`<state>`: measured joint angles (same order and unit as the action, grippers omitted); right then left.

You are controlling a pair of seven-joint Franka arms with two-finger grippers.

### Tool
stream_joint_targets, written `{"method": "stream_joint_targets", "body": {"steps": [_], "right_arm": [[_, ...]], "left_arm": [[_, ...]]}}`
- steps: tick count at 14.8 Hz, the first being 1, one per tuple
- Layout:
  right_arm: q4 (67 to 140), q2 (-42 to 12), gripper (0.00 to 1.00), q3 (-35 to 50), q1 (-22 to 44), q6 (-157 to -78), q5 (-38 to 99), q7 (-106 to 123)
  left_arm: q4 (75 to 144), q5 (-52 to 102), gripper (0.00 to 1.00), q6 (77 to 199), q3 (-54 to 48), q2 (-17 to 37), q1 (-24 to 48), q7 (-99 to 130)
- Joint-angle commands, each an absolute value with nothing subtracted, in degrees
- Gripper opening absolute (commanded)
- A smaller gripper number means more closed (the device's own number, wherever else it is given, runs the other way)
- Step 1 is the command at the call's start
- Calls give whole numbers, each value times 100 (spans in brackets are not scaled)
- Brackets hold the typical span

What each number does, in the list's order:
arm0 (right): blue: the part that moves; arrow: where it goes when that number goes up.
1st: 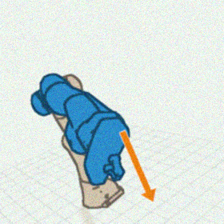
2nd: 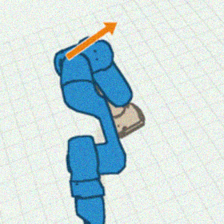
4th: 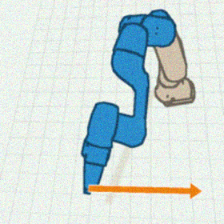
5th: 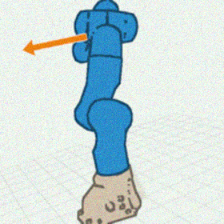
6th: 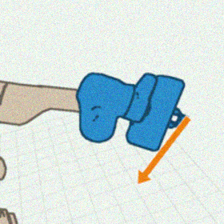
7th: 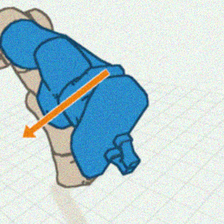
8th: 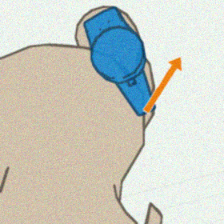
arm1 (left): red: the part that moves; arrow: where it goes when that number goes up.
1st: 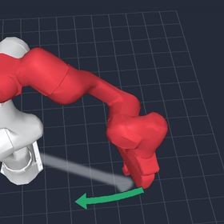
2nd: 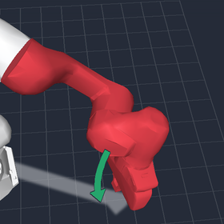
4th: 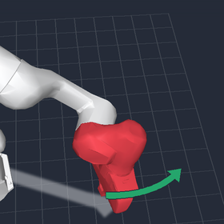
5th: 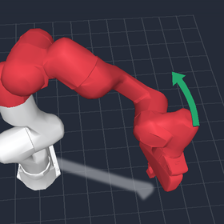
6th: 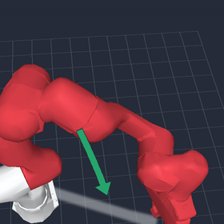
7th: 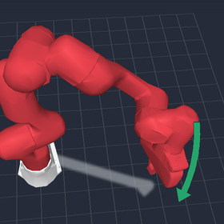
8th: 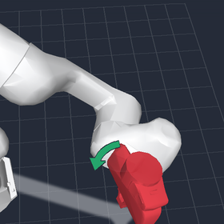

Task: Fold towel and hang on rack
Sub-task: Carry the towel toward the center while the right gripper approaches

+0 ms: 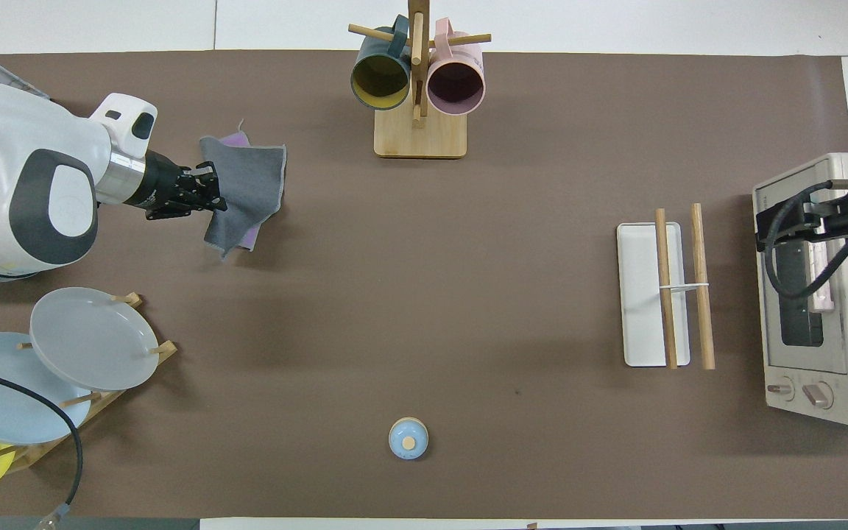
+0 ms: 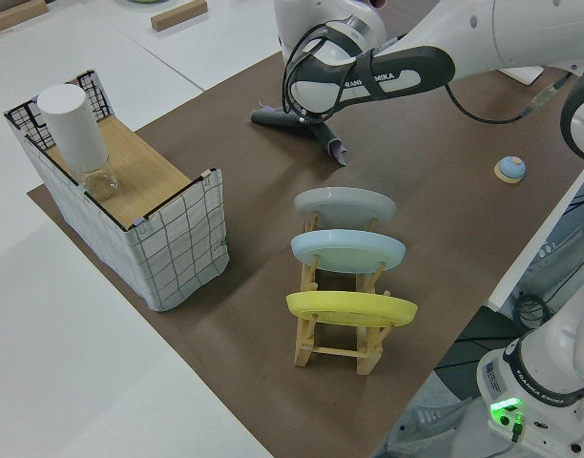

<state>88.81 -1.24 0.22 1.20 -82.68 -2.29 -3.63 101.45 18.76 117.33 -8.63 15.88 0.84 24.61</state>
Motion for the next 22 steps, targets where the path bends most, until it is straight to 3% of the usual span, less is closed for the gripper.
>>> {"method": "stream_joint_targets", "body": {"steps": [1, 8, 13, 19, 22], "right_arm": [[9176, 61, 100, 26, 71, -8455, 51, -184], [9483, 167, 100, -17, -158, -8542, 1519, -1773], [10194, 430, 100, 9, -45, -9666, 3152, -4135], [10529, 483, 100, 26, 913, -11424, 4604, -7274], [10809, 448, 100, 26, 1133, -11478, 4842, -7567]], "left_arm": [[9959, 1863, 0, 11356, -835, 1302, 324, 3818], [9668, 1635, 0, 11320, -940, 845, 1036, 7931], [9545, 1687, 0, 11355, -1230, 571, 1195, 10788], [9308, 1705, 0, 11644, -1801, 571, 1195, 12740], [9316, 1696, 0, 12048, -2003, 571, 1204, 13726]]}}
